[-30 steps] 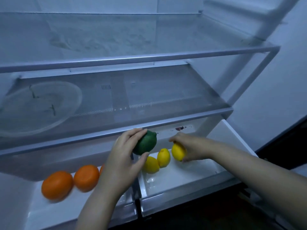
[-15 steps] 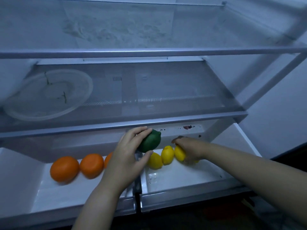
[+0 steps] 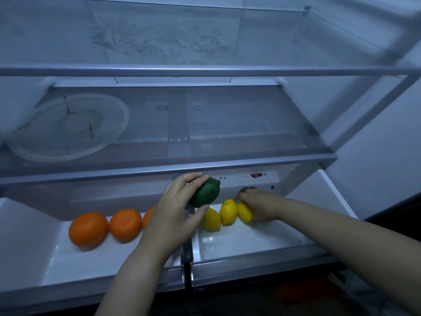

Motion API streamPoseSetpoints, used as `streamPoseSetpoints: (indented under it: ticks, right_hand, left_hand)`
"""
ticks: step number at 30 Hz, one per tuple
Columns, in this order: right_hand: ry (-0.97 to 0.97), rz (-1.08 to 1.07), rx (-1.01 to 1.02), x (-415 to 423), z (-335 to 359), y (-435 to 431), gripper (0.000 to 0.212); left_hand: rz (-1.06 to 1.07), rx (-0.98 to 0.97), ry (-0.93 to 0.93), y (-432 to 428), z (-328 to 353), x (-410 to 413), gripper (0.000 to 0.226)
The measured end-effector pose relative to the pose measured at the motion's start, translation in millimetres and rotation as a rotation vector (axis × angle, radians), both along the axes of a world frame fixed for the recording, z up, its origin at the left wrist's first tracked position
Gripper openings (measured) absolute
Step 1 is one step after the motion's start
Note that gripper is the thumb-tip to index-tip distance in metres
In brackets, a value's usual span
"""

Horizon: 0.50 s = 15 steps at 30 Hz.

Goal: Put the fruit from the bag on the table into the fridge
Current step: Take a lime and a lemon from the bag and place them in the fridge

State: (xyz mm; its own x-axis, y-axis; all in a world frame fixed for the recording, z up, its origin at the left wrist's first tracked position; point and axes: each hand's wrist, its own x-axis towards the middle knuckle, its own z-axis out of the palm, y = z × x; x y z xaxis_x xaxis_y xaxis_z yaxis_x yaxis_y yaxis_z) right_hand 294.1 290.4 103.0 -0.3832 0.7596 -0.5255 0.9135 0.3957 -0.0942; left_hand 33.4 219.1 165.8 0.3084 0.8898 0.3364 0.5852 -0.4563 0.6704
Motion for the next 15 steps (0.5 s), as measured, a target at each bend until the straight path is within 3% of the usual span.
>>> streamPoseSetpoints:
  ticks: [3,9,13,15]
  right_hand:
    - [0.011,-0.043,-0.005,-1,17,-3,0.081]
    - [0.106,-0.040,0.125,-5,81,-32,0.054]
    - [0.446,-0.089,0.465,5,110,-60,0.036]
    - [0.539,-0.139,0.670,9,112,-65,0.037]
  left_hand:
    - [-0.003,0.006,-0.009,0,1,1,0.054]
    - [-0.016,0.077,-0.033,-1,13,5,0.054]
    - [0.006,0.111,-0.044,3,28,12,0.053]
    - [0.015,0.113,-0.032,7,35,17,0.054]
